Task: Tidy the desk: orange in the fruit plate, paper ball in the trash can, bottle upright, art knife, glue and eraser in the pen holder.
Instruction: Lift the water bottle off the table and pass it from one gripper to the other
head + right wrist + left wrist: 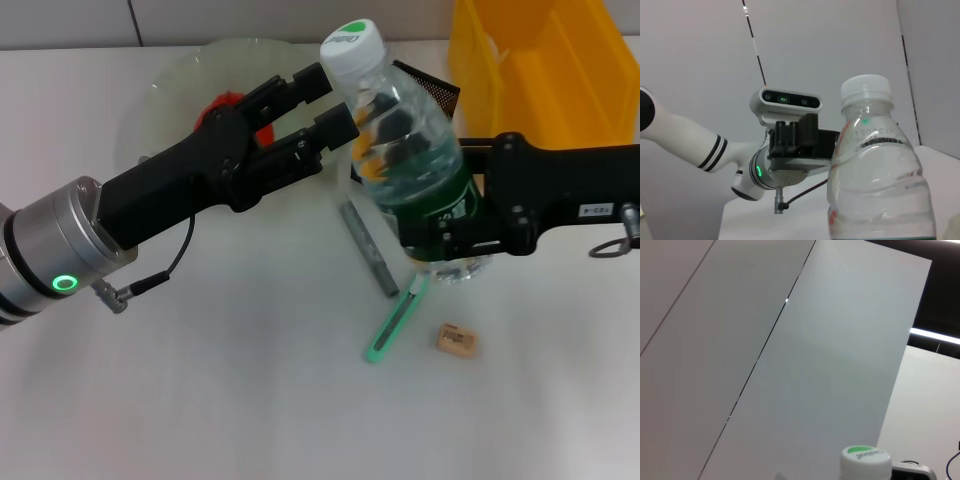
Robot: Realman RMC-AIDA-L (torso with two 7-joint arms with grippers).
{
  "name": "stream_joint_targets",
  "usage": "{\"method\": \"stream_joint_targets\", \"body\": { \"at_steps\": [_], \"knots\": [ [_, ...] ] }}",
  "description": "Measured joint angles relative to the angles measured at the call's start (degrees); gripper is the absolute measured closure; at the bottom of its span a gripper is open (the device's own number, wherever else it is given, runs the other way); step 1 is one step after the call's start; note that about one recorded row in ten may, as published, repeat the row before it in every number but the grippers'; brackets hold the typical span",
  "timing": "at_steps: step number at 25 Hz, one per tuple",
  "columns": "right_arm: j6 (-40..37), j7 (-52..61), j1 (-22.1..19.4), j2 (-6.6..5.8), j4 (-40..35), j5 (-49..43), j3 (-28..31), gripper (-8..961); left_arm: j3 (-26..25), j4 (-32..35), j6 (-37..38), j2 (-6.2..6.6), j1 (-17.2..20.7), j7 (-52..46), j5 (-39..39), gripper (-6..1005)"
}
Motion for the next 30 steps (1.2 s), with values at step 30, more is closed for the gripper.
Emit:
{"method": "stream_joint_targets", "body": {
  "at_steps": [30],
  "knots": [
    [3.7, -2.5, 2.3, 0.09, -7.6, 0.0, -3.8, 141, 0.4, -3.6, 0.1, 0.05, -1.5, 5.2, -0.1, 174]
  ]
}}
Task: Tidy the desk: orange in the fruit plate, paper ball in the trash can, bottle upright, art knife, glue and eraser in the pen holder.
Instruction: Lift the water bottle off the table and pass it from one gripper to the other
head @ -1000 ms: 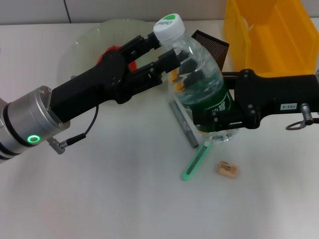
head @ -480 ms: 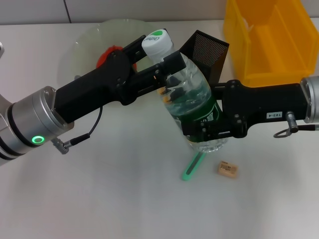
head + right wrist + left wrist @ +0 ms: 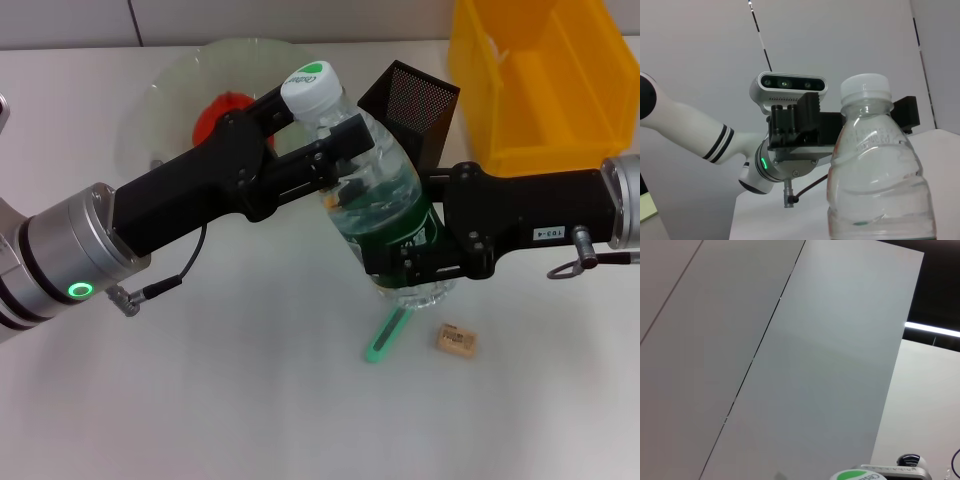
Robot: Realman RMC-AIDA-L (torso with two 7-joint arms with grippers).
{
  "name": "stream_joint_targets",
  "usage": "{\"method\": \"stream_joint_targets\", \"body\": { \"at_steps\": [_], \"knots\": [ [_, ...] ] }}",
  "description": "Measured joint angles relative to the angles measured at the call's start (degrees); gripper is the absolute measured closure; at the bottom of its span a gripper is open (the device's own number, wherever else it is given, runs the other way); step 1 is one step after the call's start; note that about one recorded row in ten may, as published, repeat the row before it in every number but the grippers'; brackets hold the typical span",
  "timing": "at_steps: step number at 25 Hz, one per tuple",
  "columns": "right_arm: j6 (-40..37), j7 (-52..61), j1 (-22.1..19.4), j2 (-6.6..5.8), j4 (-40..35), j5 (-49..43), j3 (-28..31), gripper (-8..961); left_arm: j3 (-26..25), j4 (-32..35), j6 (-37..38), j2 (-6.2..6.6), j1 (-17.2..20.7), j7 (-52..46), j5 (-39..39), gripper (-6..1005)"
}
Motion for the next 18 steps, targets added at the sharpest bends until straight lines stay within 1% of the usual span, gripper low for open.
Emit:
{"method": "stream_joint_targets", "body": {
  "at_steps": [2, 7, 18],
  "knots": [
    [-0.1, 0.0, 0.0, 0.0, 0.0, 0.0, 0.0, 140, 0.0, 0.0, 0.0, 0.0, 0.0, 0.2, 0.0, 174],
    [-0.2, 0.0, -0.1, -0.01, -0.1, 0.0, 0.0, 136, -0.3, 0.0, 0.0, 0.0, 0.0, 0.2, 0.0, 295],
    [-0.7, -0.1, -0.3, 0.04, -0.2, 0.0, -0.1, 129, -0.5, -0.1, -0.4, 0.0, 0.0, 0.2, -0.1, 384]
  ]
}}
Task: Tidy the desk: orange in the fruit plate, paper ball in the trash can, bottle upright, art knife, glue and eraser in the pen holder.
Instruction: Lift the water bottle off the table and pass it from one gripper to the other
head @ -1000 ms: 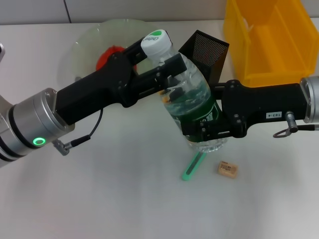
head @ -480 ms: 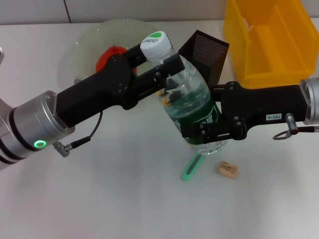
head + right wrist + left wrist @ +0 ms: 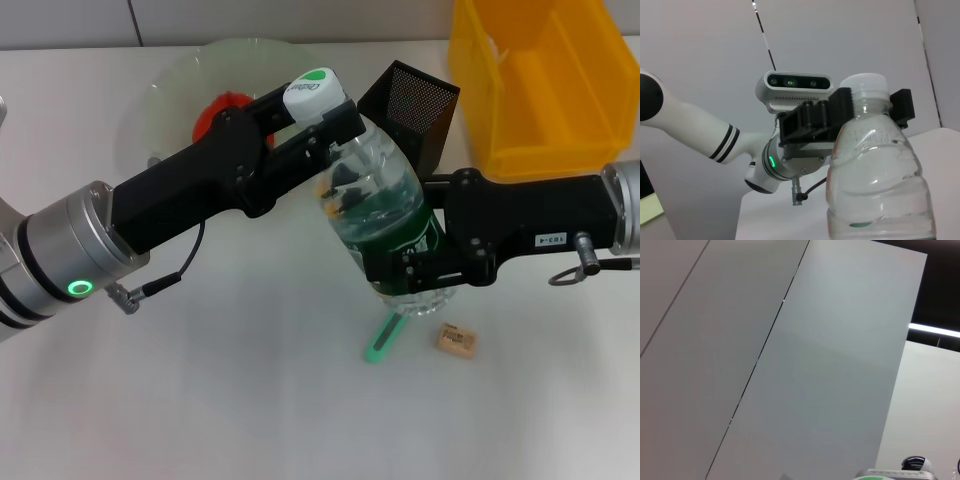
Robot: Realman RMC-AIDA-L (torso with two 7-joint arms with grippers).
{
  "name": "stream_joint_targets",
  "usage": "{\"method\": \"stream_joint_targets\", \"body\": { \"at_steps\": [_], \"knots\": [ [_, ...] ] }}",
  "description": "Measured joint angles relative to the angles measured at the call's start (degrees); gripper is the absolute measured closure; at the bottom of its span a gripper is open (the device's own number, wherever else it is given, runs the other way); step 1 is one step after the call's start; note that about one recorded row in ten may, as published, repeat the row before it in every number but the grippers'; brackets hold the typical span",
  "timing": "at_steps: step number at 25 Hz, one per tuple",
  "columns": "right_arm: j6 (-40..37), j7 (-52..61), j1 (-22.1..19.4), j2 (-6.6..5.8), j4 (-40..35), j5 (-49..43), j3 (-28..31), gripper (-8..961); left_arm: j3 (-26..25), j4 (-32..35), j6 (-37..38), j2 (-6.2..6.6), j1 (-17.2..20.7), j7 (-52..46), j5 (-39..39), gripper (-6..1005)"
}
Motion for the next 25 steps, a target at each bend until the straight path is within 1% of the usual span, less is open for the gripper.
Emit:
{"method": "stream_joint_targets", "body": {
  "at_steps": [2, 8, 25],
  "knots": [
    [0.0, 0.0, 0.0, 0.01, 0.0, 0.0, 0.0, 127, 0.0, 0.0, -0.3, 0.0, 0.0, 0.0, 0.0, 461],
    [0.0, 0.0, -0.1, 0.04, 0.0, 0.0, 0.0, 123, -0.3, 0.0, -1.7, -0.01, 0.2, 0.0, 0.0, 569],
    [0.0, 0.1, 0.2, 0.03, -0.4, 1.2, 0.0, 111, -0.5, 0.0, -1.5, 0.0, 0.4, -0.3, 0.0, 564]
  ]
}}
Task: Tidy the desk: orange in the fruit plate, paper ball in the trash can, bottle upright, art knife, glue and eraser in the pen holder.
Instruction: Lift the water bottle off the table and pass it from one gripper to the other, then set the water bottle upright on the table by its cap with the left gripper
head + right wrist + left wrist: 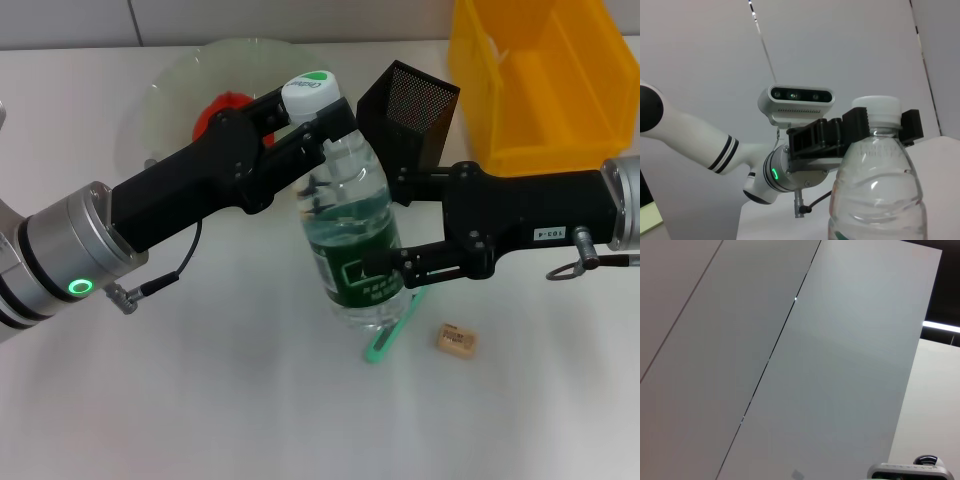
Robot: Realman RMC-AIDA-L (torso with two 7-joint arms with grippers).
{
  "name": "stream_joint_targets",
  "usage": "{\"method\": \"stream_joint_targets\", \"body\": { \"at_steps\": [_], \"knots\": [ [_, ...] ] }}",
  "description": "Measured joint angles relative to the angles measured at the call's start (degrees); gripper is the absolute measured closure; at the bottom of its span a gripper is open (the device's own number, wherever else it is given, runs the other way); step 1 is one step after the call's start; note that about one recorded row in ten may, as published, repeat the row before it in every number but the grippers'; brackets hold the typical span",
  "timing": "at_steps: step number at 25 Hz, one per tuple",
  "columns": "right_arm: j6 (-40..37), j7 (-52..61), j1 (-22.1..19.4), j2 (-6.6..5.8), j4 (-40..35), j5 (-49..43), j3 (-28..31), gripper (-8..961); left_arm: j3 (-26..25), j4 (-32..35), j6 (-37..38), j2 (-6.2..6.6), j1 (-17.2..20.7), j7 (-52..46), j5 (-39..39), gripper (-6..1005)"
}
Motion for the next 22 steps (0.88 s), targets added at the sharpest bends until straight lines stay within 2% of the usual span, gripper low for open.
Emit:
{"method": "stream_joint_targets", "body": {
  "at_steps": [15, 19, 22],
  "knots": [
    [1.6, 0.3, -0.3, -0.27, 0.4, -0.4, -0.8, 112, -0.6, 0.3, 0.1, 0.05, 0.3, 0.2, 0.0, 560],
    [1.9, 0.3, -1.5, -0.36, 1.7, -0.9, -0.2, 112, -1.4, 1.2, -0.1, 0.32, 1.1, 0.3, 0.0, 559],
    [2.4, 0.3, -2.5, -0.36, 2.7, -0.9, 0.2, 112, -2.9, 4.3, -1.0, 0.48, 3.4, 1.0, 0.0, 559]
  ]
}}
